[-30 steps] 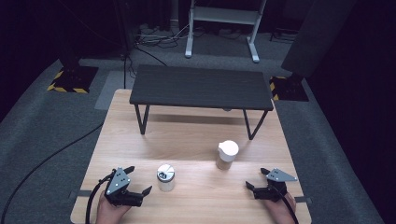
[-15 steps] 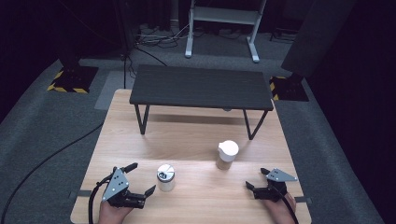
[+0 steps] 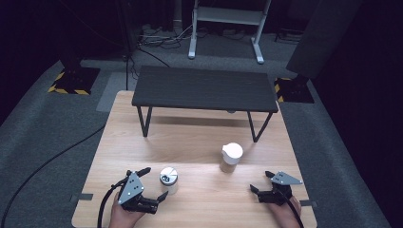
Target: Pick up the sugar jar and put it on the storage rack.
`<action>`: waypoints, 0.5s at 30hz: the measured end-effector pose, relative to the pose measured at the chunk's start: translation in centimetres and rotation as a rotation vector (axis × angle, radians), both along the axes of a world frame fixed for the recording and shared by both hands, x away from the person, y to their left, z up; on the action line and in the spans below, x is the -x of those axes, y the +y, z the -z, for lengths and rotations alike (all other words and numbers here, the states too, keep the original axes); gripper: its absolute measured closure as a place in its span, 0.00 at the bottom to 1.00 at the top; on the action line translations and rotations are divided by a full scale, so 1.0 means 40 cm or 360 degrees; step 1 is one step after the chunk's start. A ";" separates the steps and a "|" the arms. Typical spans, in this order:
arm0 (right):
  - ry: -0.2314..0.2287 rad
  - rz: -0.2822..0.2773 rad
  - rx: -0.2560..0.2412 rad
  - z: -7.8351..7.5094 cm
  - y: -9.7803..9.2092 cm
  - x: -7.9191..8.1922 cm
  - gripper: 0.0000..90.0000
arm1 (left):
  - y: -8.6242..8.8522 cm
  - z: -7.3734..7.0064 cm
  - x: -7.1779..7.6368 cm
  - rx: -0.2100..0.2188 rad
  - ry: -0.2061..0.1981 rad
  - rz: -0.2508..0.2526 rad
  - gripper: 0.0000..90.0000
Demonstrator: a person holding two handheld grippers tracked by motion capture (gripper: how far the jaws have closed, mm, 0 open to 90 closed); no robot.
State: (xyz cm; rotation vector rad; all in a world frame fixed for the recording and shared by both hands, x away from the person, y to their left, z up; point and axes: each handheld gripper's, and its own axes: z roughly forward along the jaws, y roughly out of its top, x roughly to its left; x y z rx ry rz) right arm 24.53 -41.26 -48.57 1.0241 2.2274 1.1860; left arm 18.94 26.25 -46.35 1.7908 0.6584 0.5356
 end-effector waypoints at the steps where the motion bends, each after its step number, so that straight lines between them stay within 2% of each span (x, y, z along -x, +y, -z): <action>1: 0.0000 0.0000 0.0000 0.000 0.000 0.000 0.07 | -0.004 -0.002 -0.004 0.0004 -0.0004 0.0006 0.01; 4: 0.0000 0.0000 0.0000 0.000 0.000 0.000 0.07 | -0.017 -0.005 -0.019 0.0061 -0.0003 0.0000 0.01; 7: 0.0000 0.0000 0.0000 0.000 0.000 0.000 0.07 | -0.024 -0.006 -0.028 0.0076 0.0006 0.0011 0.01; 11: -0.0001 -0.0001 0.0001 0.000 0.000 0.000 0.07 | -0.041 -0.006 -0.036 0.0058 0.0003 0.0011 0.02; 15: -0.0001 -0.0003 0.0001 0.000 0.000 0.000 0.07 | -0.057 -0.002 -0.043 0.0042 0.0056 -0.0026 0.03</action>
